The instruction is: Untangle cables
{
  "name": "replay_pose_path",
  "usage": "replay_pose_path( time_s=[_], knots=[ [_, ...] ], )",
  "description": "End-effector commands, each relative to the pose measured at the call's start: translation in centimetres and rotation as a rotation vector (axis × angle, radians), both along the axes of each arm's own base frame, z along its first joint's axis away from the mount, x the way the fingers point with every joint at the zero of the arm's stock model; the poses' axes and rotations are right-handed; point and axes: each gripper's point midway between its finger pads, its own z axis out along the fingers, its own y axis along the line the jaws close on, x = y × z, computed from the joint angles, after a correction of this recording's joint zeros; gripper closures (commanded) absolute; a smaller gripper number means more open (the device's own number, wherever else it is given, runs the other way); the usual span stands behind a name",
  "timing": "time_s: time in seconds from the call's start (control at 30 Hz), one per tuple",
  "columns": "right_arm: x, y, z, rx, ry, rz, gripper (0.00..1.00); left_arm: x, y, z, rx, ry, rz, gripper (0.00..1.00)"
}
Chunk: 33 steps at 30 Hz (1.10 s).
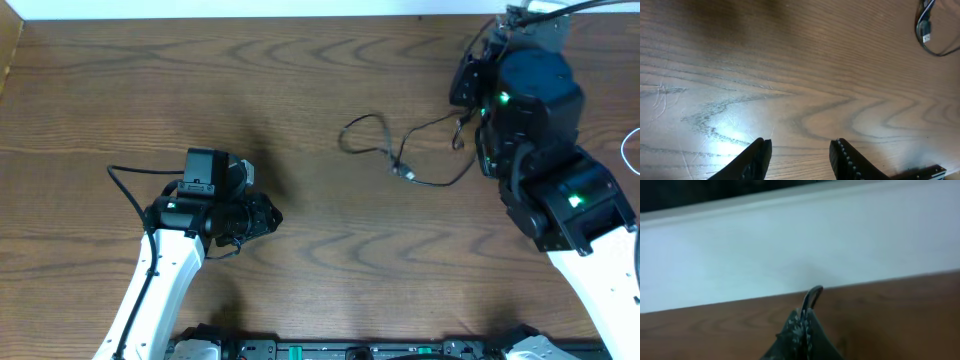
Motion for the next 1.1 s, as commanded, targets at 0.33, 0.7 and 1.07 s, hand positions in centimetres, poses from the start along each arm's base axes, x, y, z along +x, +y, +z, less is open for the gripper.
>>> replay_pose_path(
  time_s=[0.33,0.7,1.07],
  knots=[
    [-2.7,9.6,6.4,0.049,-0.244,0.595,0.99,0.2,0.2,0.0,0.012,-0.003,0.0,0.57],
    [-5.4,12.5,7.4,0.104,-0.272,0.822,0.99,3.8,-7.4,8.8,-0.481,-0.378,-0.304,0.58],
    [-8.6,15.0,8.8,0.239,-0.266,1.022,0.99,5.5,-10.1,11.6,-0.47,-0.6,-0.417,0.33]
  ],
)
